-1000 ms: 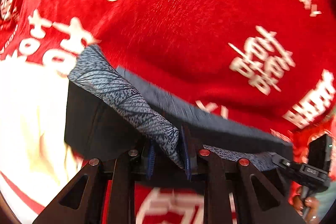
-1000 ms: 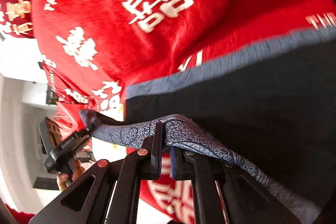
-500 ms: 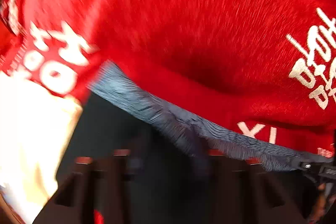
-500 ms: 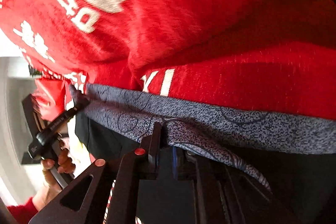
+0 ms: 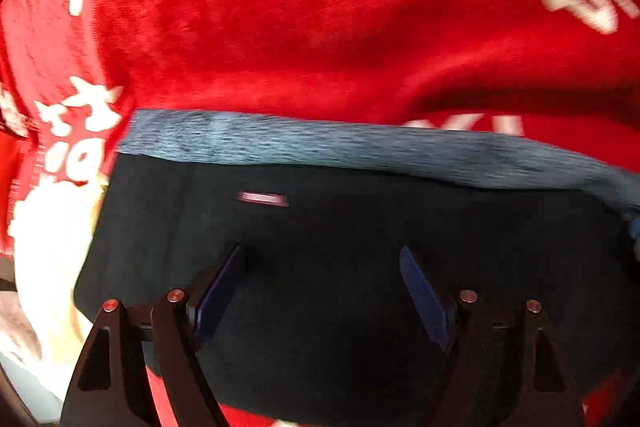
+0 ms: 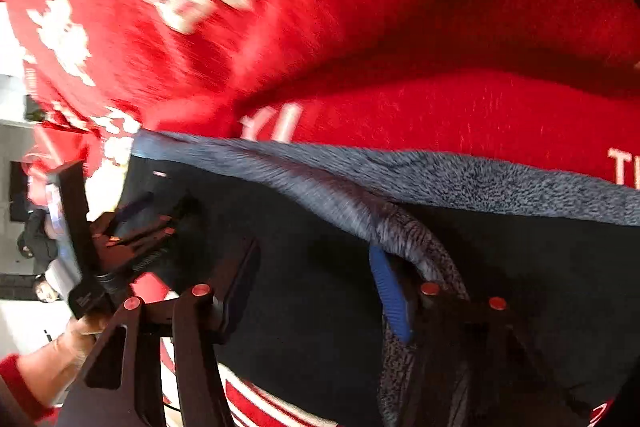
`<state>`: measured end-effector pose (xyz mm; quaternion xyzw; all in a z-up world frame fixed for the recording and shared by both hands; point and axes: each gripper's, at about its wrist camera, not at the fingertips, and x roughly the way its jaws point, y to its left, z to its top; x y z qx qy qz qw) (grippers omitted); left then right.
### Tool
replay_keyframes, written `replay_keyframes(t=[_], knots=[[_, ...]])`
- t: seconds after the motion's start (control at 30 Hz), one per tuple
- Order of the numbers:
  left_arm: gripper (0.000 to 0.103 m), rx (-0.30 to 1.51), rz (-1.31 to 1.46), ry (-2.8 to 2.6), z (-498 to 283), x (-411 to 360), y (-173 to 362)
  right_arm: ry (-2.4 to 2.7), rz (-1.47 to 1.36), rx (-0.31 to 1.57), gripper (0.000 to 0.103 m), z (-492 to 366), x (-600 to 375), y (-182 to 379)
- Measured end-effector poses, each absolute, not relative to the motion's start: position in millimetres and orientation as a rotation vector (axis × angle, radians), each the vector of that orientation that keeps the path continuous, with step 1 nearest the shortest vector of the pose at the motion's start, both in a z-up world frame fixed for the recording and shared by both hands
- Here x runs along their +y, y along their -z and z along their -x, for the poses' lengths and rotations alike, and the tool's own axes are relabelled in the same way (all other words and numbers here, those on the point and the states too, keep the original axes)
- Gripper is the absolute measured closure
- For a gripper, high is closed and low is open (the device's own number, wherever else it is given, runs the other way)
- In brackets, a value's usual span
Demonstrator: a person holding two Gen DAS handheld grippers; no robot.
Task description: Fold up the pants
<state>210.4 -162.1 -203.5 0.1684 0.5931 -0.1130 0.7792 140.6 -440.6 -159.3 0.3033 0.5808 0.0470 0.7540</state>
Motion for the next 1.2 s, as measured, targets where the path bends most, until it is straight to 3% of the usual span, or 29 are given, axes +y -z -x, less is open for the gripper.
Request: replay_keyframes(t=[0.27, 0.67, 1.03, 1.2], knots=[[0.023, 1.253, -0.476, 0.436, -144, -214, 149, 0.085, -0.602, 1.178, 0.037, -29, -445, 111], [0.023, 1.220, -0.609, 0.797, -17, -306, 156, 0.598, -1.012, 1.095, 0.037, 249, -460, 131], [0.023, 1.201, -0.682, 0.877, 43, -324, 159, 0.460, -1.260, 0.938, 0.037, 283, -433, 171], [0.023, 1.205, -0.686, 0.893, 52, -325, 166, 0.426, -1.280, 0.912, 0.052, 272, -422, 179]])
